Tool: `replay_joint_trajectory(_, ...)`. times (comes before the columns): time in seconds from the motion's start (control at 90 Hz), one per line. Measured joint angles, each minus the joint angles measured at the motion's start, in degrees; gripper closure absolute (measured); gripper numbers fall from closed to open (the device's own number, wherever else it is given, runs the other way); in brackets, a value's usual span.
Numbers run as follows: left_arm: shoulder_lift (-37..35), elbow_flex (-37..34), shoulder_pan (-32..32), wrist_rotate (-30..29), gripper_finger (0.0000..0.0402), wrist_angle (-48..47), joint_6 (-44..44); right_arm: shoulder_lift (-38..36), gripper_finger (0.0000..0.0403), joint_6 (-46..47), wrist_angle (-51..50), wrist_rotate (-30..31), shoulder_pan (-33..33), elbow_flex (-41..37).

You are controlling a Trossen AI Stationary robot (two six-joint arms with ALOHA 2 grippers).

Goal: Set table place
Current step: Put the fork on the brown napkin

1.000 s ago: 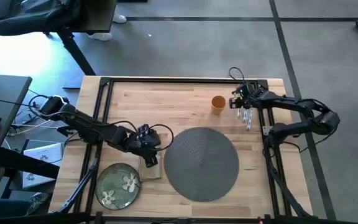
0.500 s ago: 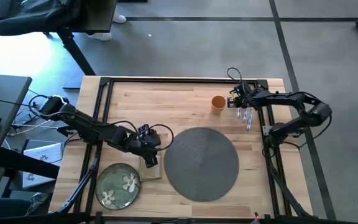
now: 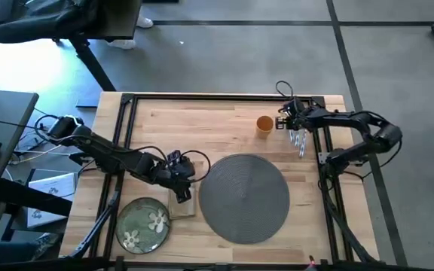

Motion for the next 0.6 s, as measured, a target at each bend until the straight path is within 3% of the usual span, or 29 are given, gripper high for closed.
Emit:
replay_joint_trajectory(0.322, 0.0, 0.0, 0.0, -0.1, 0.0275, 0.2, 0.0, -12.7, 0.0402, -5.0, -11.1, 3.2, 2.4, 8.2)
replay_joint_trajectory(0.6, 0.0, 0.0, 0.0, -3.1, 0.0275, 5.1, -0.6, -26.2, 0.0403, -5.0, -12.1, 7.3, 13.2, 12.2)
